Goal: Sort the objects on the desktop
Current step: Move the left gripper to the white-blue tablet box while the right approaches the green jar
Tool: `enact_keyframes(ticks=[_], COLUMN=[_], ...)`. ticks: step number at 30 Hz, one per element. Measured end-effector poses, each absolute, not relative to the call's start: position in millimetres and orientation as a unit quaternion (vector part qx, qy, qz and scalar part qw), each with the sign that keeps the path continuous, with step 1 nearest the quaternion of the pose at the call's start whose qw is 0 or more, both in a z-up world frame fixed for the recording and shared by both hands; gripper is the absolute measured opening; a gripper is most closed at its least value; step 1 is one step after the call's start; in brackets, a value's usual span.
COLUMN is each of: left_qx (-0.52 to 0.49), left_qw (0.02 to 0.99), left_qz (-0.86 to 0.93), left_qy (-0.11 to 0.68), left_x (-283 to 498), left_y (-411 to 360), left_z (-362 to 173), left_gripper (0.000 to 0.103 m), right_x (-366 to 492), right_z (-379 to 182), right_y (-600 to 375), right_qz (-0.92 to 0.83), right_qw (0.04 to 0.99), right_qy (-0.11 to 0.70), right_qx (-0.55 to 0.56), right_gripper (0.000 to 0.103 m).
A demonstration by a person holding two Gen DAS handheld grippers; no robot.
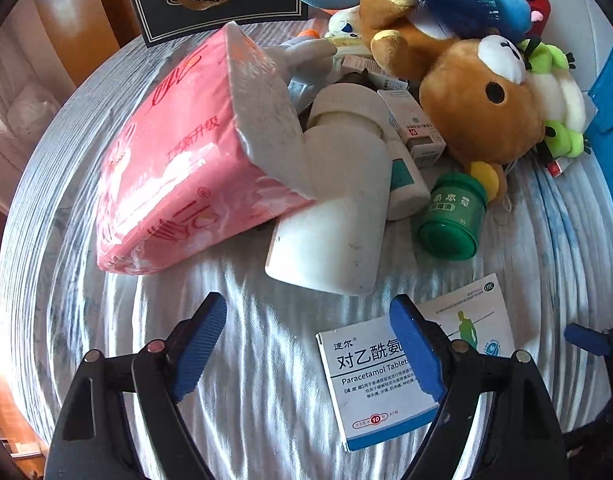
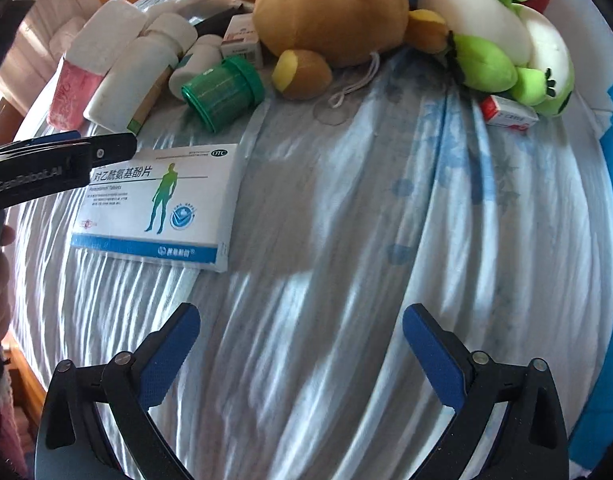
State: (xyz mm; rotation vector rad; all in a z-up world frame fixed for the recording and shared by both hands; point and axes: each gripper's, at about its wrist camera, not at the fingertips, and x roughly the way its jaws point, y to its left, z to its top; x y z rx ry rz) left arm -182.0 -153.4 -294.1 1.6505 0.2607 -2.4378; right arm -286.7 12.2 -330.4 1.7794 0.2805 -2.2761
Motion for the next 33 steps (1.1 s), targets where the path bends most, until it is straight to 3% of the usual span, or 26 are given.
enact_keyframes(ticks=[10,21,25,28,33], left_qx=[0.568,0.574,0.555,0.546,0.568], left_qw=[0.002,0.006,0.013,0.035,0.063], left_qz=[-0.820,-0.818,-0.829,-0.834,-0.816], left_qy=[0.070,0.027,0.064,0.071,0.086], left_x=[-159.2,-204.5,-203.5,-188.2,-169.8], left_y=[-116.8,-89.0,-91.3,-102.6,-137.8], left_z=[-282.6,-307.8,-303.8,-296.6,-300.3], left_gripper=[0.084,0.093,0.083,0.060,0.058], right_x=[-320.9,-307.3,-310.1,-313.2,-319.6], right_z=[-320.2,-300.1,-296.2,-291.3,-284.9], right_y=[19.7,90.4,97.7,92.0,69.1], right_qz=[-0.821,-0.828,-0.832,-0.834,-0.836], right_qw=[0.087,0.035,0.037,0.056,0.090], right_qy=[0.074,0.031,0.013,0.005,0.016], right_qx=[0.559,0.558,0.554,0.550,0.541], right_gripper=[0.103,0.103,0.103,0.103,0.103])
